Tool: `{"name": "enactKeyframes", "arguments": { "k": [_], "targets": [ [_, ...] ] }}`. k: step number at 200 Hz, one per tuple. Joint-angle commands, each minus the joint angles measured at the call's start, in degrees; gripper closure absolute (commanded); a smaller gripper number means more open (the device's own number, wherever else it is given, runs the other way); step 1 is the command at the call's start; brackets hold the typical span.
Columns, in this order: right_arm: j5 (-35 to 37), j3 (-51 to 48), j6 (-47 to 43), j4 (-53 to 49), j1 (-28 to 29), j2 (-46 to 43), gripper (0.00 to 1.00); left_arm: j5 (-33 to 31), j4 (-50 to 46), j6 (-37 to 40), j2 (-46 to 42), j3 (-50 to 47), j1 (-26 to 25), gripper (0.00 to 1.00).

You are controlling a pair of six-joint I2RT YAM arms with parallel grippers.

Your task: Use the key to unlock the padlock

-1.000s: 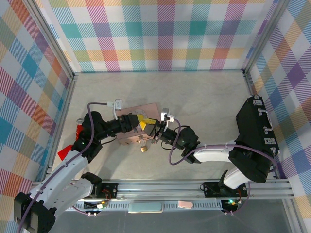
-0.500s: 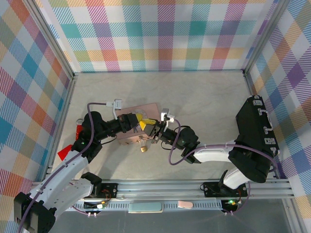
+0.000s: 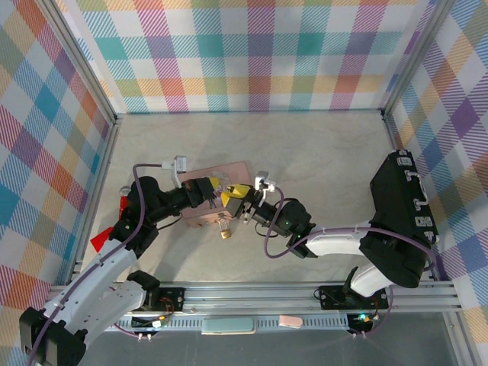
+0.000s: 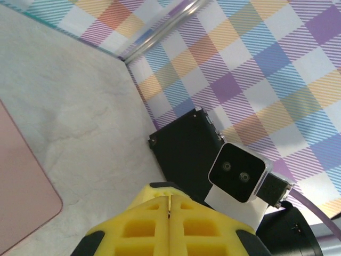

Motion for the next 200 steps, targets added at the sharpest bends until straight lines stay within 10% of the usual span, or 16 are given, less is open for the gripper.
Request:
{"name": "enactKeyframes", "arguments": {
  "k": [1, 200],
  "targets": [
    [1.34, -0.27, 1.03, 1.14, -0.33, -1.63, 0.54, -2.36, -2.58, 1.9, -0.81, 2.34, -0.39, 1.0],
    [-3.25, 3.6, 14.49, 8.04, -0.86, 2.92, 0.62, 0.15, 3.09, 0.1, 0.27, 0.31, -1.98, 1.0]
  ]
}}
